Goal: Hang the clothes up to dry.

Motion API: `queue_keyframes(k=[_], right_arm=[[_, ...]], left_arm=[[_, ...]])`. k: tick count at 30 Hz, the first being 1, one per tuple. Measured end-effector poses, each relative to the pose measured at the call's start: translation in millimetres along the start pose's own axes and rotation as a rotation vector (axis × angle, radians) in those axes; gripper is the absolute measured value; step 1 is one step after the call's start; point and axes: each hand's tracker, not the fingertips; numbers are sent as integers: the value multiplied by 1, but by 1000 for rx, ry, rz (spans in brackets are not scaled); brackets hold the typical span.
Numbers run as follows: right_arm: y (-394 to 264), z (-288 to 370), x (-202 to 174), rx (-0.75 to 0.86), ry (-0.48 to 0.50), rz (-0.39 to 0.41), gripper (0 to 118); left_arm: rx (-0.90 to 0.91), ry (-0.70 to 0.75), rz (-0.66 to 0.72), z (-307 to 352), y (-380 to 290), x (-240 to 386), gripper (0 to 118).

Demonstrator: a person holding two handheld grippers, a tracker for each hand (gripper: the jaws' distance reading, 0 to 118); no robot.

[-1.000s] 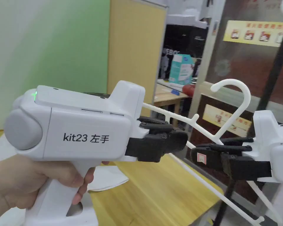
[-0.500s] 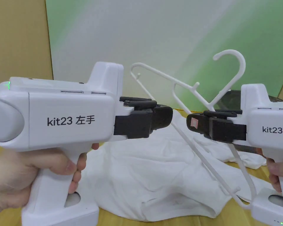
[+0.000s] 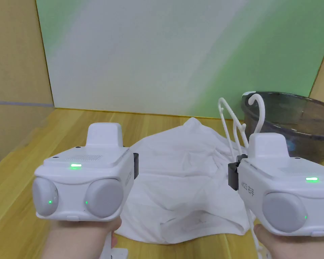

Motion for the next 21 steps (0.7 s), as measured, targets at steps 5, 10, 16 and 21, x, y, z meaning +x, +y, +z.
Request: queue_keyframes(k=[5,10,16,21], right_arm=[[-44,-12,7,-105,47,-69,5],[-51,-6,16,-107,50,-79,5],[-52,5,33,-80,54,-126,5],[-57,3,50,-81,61,-185,5]], left_arm=[[-115,-39,-46,-3,-36,7,0],[-157,-83,-10,-6,-39,6,2],[-242,-163,-83,-22,-46,26,25],[-325,-184,-149,-39,-62,39,25]])
